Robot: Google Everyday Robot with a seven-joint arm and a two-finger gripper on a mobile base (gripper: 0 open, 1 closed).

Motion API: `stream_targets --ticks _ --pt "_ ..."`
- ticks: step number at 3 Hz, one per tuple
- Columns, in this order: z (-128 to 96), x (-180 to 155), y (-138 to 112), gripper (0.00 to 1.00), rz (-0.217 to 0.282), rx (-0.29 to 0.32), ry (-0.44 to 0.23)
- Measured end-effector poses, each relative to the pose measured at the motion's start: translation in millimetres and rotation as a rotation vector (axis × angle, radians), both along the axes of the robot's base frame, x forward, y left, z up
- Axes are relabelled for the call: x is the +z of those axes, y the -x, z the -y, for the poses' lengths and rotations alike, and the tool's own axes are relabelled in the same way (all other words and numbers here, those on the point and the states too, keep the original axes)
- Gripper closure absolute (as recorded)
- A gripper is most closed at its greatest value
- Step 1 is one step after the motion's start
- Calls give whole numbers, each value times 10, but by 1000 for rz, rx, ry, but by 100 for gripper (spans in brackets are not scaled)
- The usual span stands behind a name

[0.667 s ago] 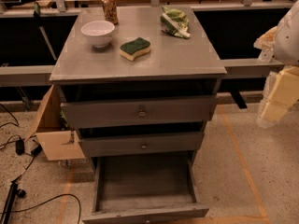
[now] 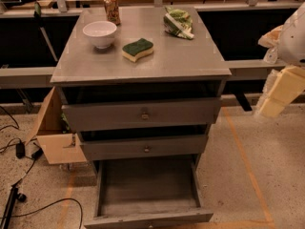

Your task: Place green jalapeno chip bag into bottom drawer

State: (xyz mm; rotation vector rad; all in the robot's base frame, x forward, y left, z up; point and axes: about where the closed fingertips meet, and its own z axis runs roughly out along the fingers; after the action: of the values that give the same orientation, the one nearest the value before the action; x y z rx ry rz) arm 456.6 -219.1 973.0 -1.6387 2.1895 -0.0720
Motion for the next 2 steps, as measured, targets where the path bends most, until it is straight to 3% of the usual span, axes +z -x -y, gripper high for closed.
stream_targets --ticks 1,2 --pt "67 -84 -532 0 104 -43 -208" --pt "55 -79 -1259 0 232 -84 -425"
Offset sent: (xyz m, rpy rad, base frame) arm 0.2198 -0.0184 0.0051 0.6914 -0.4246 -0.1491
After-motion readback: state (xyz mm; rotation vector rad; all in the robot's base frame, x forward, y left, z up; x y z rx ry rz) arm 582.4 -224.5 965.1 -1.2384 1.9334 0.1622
